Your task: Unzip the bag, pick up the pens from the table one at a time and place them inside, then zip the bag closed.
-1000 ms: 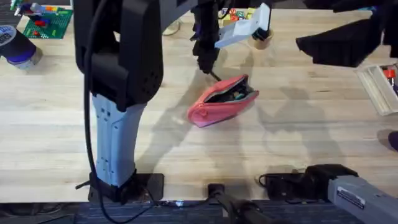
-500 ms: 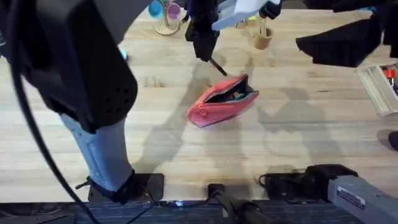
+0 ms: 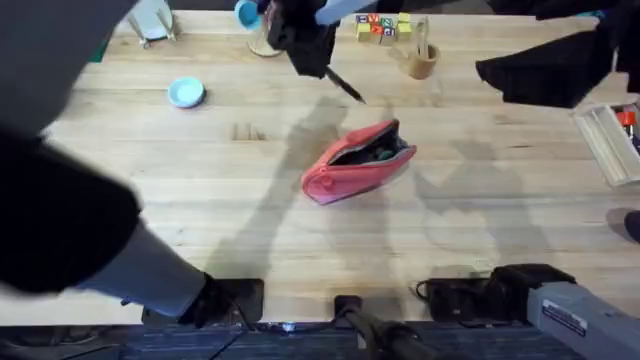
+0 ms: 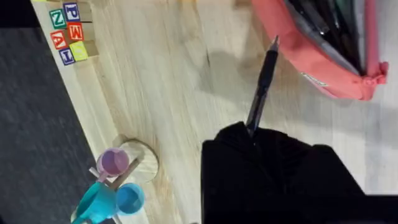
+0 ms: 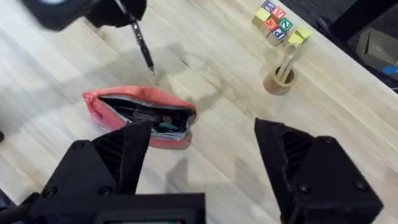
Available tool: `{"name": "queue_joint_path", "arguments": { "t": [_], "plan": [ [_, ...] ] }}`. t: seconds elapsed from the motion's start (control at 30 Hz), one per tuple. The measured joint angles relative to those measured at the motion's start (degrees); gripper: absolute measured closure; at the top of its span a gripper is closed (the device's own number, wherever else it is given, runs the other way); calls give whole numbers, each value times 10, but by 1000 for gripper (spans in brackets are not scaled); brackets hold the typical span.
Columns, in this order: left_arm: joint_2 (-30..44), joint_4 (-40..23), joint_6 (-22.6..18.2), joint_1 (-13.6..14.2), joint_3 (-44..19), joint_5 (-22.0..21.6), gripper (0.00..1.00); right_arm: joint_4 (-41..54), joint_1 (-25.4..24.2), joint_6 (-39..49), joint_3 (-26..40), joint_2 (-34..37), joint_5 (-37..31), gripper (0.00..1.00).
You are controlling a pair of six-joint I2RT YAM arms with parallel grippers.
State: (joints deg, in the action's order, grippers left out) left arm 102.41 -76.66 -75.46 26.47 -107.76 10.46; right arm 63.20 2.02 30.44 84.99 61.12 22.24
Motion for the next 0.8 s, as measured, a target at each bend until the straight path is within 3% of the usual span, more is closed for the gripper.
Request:
{"name": "queue_joint_path", "arguments": {
  "t": [0.13, 0.17, 0.27, 0.43, 0.6, 0.8],
  "plan": [
    [-63, 51, 0, 0, 90, 0, 960, 0, 0, 0, 0, 0, 0, 5],
    [-118, 91, 0, 0, 163, 0, 960, 0, 0, 0, 0, 0, 0, 5],
    [-182, 135, 11, 0, 236, 3, 960, 1, 0, 0, 0, 0, 0, 6],
    [-252, 152, 54, 6, 299, 9, 959, 3, 0, 0, 0, 0, 0, 6],
    [-255, 161, 140, 31, 304, 13, 959, 9, 0, 0, 0, 0, 0, 6],
    [-255, 199, 286, 75, 307, 18, 959, 29, 0, 0, 0, 0, 0, 6]
  ]
}}
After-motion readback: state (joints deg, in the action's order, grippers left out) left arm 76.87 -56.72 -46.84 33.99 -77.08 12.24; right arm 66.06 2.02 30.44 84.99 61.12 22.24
